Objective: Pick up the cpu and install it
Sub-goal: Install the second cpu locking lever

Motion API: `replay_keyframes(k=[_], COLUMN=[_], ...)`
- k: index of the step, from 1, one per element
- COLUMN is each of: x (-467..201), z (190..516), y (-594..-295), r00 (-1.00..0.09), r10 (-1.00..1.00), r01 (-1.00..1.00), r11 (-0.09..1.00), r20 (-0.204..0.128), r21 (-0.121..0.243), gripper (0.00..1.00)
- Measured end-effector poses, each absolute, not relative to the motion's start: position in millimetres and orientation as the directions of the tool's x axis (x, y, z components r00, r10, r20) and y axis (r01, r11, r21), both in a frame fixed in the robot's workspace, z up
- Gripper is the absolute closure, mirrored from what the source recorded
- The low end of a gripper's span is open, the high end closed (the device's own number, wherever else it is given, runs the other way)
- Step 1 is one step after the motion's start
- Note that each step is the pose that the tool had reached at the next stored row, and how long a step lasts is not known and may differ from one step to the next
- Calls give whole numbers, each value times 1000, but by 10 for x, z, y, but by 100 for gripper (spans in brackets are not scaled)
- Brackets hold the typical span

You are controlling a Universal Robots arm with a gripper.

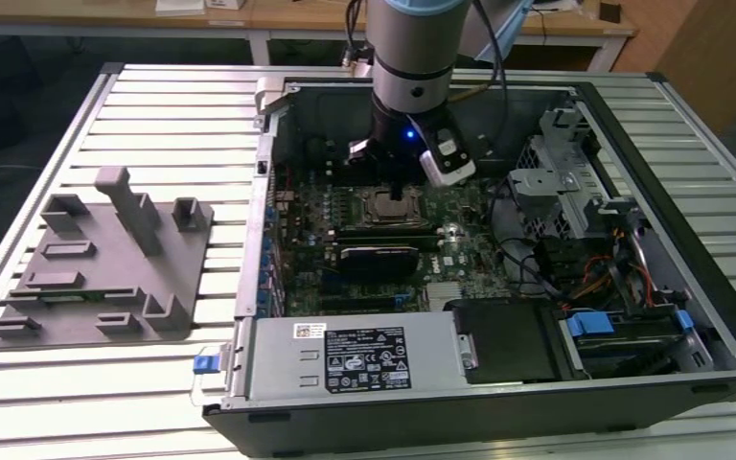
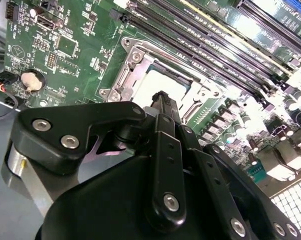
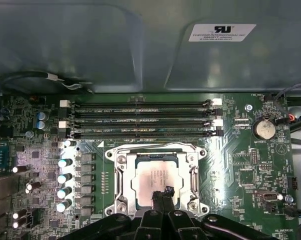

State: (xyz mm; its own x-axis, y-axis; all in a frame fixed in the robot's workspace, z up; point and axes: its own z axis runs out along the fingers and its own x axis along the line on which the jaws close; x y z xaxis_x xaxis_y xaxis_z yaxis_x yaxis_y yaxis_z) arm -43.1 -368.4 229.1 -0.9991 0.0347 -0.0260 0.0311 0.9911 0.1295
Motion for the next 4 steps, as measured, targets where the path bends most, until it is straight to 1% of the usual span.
replay_keyframes(k=[4], x=[-431], z=[2297], y=[-3684], r00=[-999], r10=[35], r01=[31], r11=[991], r20=[-26], r21=[129], gripper=[89])
